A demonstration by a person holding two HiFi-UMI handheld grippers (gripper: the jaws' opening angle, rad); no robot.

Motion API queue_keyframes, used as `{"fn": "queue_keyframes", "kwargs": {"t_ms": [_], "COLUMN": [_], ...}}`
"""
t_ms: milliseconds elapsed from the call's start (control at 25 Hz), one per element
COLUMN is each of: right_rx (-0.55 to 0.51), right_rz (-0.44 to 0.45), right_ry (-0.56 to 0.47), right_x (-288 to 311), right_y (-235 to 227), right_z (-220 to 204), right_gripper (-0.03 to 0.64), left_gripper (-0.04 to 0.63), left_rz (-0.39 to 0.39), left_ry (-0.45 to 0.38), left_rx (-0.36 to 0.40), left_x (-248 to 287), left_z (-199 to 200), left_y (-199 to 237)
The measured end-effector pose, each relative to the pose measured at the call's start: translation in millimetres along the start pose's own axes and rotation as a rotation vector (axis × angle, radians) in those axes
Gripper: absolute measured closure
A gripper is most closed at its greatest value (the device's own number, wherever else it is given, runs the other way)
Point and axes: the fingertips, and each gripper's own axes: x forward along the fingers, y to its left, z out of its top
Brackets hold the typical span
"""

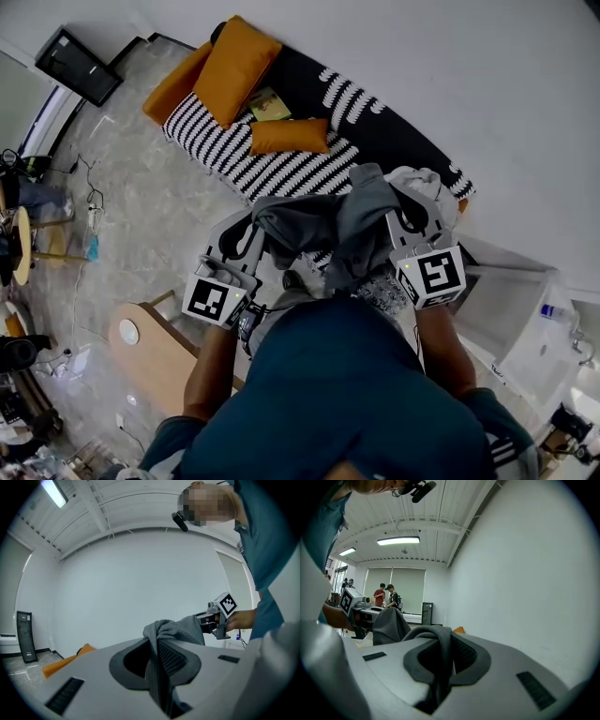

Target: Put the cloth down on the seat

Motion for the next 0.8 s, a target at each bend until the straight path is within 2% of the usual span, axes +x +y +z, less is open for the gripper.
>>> {"fn": "queue_keyframes", "kwargs": {"t_ms": [320, 600, 760, 800], "right_rx": [0.004, -0.02, -0.028, -0.027], "right_rz": [-0.029, -0.093, -0.1, -0.094], "right_ry": [-0.006, -0.007, -0.014, -0.011], "right_x": [37, 40, 44, 45], "right_y": [28, 22, 24, 23], "right_z": [14, 28, 34, 32], "right_gripper": [0.597, 0.597, 0.597, 0.597], "left_gripper": [0.551, 0.551, 0.551, 0.551], "left_rz": [-0.027, -0.057, -0.08, -0.082], "left_ry": [-0.011, -0.044, -0.11, -0.106], "left_rx": [-0.012, -0.012, -0.028, -0.028], "left_x": [-12, -12, -3, 2], "left_z": [-8, 8, 14, 12], "left_y": [47, 66, 74, 75]}}
